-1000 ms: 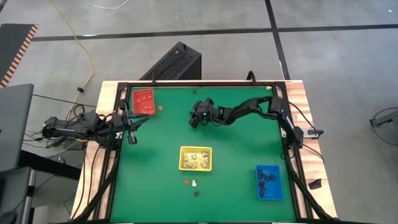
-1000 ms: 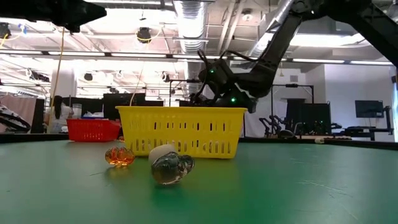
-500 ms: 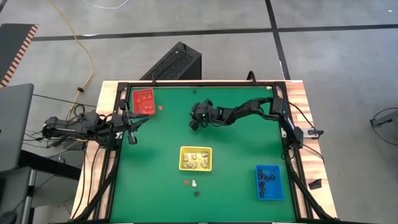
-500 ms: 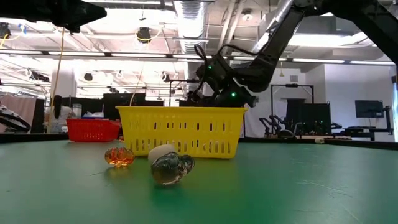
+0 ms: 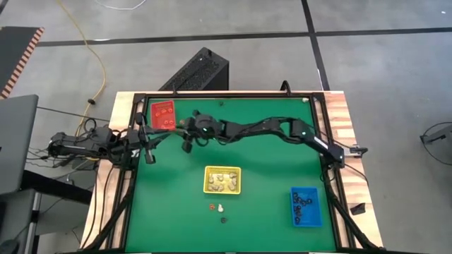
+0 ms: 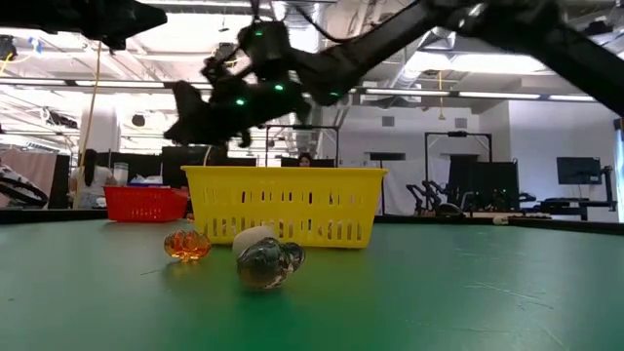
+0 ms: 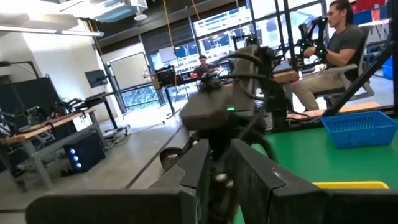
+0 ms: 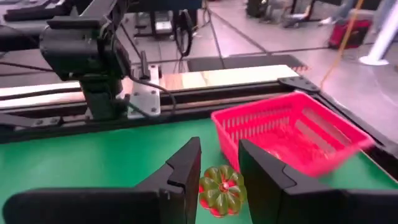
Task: Sort Halloween decoration
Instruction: Put the orange pumpkin toy into the red bin
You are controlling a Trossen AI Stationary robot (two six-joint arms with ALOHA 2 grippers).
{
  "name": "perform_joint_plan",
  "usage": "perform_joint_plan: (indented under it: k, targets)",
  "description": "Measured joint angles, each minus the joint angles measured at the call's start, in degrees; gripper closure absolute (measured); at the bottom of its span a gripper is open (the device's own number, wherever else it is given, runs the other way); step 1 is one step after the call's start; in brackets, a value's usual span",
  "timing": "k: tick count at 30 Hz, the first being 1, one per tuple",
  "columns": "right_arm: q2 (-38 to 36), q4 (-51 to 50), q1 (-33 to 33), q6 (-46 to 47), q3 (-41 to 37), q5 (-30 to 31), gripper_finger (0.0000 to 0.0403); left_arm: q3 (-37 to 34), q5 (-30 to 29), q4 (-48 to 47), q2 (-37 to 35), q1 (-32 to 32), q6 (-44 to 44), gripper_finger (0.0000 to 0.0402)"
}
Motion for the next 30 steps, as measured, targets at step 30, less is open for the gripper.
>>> perform_joint_plan:
  k: [30]
  targets:
    - [20.3, 3.8, -6.6, 7.6, 25.5, -13.3, 0.0171, 0.0, 0.7, -0.9, 0.0, 0.1, 2.2, 0.0347]
